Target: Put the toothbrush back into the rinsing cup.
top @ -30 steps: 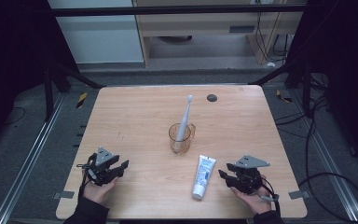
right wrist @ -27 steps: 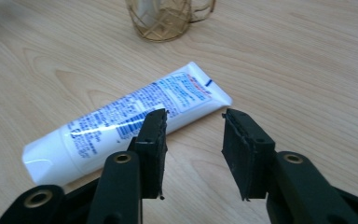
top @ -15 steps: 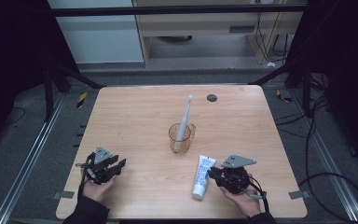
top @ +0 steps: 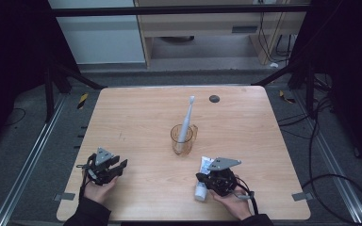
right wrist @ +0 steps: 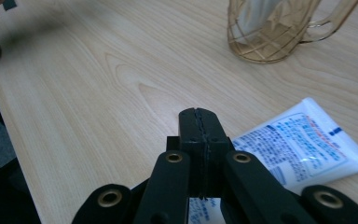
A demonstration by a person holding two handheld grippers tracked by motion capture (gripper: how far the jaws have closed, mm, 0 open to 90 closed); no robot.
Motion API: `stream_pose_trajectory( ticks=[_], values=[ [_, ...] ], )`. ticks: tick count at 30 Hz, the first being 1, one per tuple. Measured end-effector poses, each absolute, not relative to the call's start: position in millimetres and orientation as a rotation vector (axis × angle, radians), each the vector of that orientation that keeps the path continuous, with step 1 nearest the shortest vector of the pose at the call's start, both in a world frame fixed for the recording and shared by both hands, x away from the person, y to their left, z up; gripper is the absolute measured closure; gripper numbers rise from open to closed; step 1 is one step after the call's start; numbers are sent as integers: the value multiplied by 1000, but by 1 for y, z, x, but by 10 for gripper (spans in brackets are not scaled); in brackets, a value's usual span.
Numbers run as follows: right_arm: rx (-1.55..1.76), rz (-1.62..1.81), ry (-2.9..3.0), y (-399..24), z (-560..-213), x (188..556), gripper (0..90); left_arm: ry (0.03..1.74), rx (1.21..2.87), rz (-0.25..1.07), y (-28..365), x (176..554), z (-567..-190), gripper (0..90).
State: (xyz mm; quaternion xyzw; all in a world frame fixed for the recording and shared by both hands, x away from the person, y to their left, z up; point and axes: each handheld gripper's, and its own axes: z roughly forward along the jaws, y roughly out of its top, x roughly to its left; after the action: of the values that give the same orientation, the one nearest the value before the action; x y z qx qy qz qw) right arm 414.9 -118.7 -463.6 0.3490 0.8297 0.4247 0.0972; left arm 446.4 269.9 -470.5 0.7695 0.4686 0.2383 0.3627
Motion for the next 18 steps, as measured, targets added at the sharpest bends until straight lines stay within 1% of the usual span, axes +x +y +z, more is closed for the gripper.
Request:
stream_pose_trajectory(
  ticks=[6, 18],
  values=[
    [1015, 1232, 2508, -111, -469, 414, 900, 1209, 1981, 609, 271, 447, -471, 604],
    [997, 1201, 2560, -112, -473, 411, 900, 1206, 1990, 604, 270, 447, -471, 602]
  ],
)
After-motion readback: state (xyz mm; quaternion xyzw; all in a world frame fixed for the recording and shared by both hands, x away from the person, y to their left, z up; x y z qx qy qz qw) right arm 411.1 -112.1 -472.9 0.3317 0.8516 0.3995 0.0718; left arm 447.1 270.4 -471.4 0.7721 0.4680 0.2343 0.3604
